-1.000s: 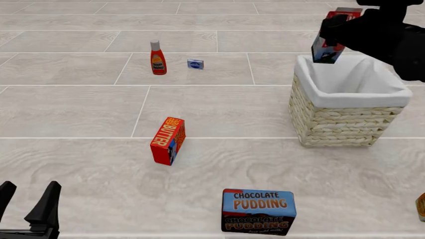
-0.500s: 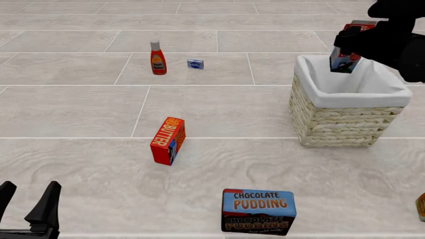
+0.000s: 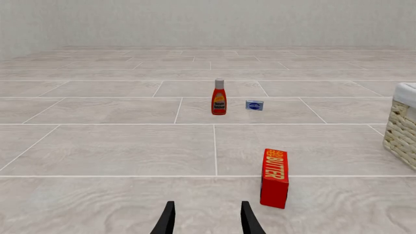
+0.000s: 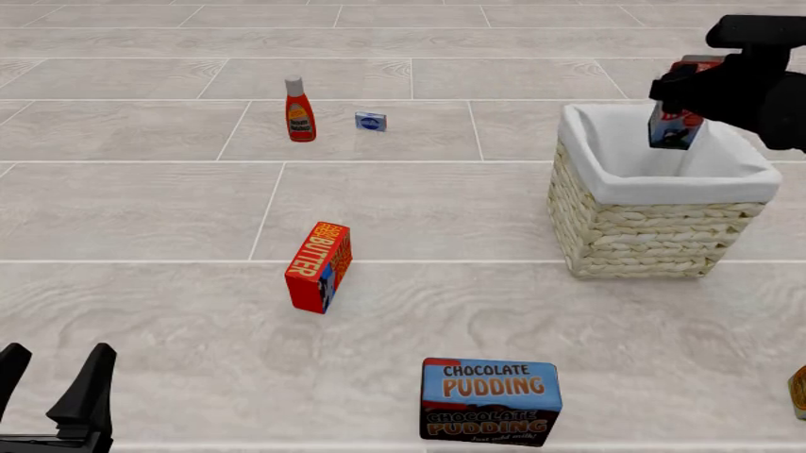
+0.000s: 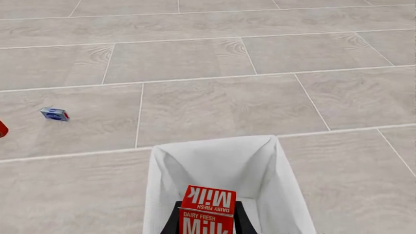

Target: Pick the milk and place it in the basket.

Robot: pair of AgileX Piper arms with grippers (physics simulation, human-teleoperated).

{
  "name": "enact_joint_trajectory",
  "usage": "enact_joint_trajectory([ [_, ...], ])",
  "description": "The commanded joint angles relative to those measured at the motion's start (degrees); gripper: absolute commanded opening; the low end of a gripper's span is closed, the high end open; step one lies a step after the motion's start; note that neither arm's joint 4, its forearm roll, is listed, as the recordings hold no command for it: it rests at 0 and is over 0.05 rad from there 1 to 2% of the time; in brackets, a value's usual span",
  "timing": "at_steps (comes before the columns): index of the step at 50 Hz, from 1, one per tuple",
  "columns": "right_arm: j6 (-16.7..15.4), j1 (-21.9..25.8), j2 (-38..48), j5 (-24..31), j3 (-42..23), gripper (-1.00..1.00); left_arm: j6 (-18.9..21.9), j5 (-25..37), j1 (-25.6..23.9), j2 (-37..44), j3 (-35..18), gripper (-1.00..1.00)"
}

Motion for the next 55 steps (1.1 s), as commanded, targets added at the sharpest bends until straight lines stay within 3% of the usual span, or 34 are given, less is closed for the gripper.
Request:
enact_joint_trajectory([
  [1, 0.7, -1.2, 2.6, -0.4, -2.1, -1.00, 0.0, 0.0, 0.0, 0.0, 0.0, 1.00],
  [18, 2.0, -0.5, 6.9, -1.9, -1.7, -1.00, 0.0, 0.0, 0.0, 0.0, 0.0, 1.00],
  [55, 1.4, -1.6, 12.9, -5.6, 0.2, -1.00, 0.0, 0.0, 0.0, 0.0, 0.0, 1.00],
])
